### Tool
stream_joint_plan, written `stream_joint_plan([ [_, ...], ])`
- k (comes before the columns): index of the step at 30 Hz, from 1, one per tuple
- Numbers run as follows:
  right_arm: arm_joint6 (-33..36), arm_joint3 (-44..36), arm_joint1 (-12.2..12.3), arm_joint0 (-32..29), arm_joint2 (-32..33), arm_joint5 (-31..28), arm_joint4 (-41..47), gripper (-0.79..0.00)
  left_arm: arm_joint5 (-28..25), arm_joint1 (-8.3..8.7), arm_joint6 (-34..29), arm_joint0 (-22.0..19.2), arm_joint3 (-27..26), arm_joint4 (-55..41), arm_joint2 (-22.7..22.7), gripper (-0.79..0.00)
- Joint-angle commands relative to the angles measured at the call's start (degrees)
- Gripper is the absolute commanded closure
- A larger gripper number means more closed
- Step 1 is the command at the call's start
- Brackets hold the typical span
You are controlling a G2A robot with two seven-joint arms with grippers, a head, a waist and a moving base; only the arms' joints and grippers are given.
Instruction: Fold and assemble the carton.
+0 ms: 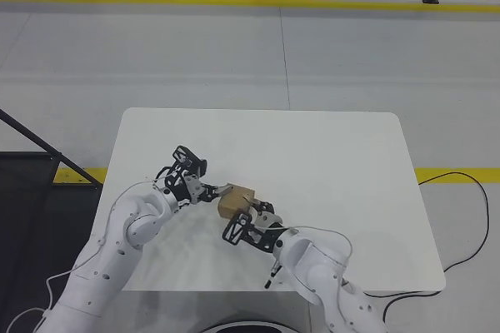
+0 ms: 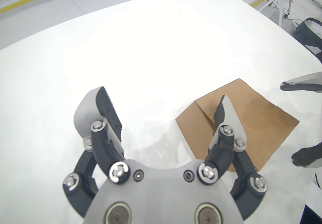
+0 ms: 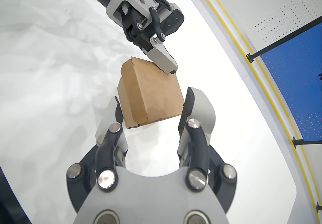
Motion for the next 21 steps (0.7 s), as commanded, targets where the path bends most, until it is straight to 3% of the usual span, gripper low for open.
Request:
stream_joint_plan([
  [1, 0.04, -0.12, 0.05, 0.02, 0.01, -0.39, -0.15, -0.520, 0.03, -0.03, 0.02, 0.06, 0.03, 0.07, 0.12, -0.785],
  [5, 0.52, 0.45, -0.03, 0.53, -0.39, -0.26, -0.22, -0.514, -0.07, -0.06, 0.00, 0.02, 0.02, 0.28, 0.26, -0.785],
  [7, 0.79, 0.96, -0.13, 1.02, -0.65, -0.03, -0.10, -0.456, -0.33, -0.10, 0.11, 0.04, 0.38, -0.29, 0.30, -0.785],
  [18, 1.70, 1.93, -0.47, 2.51, -2.45, -0.37, -0.49, -0.446, -0.55, -0.23, 0.66, -0.34, -0.02, -0.19, 0.51, -0.785],
  [21, 2.08, 2.28, -0.63, 3.07, -3.08, -0.28, -0.57, -0.388, -0.69, -0.20, 0.51, -0.36, -0.18, -0.06, 0.37, -0.785],
])
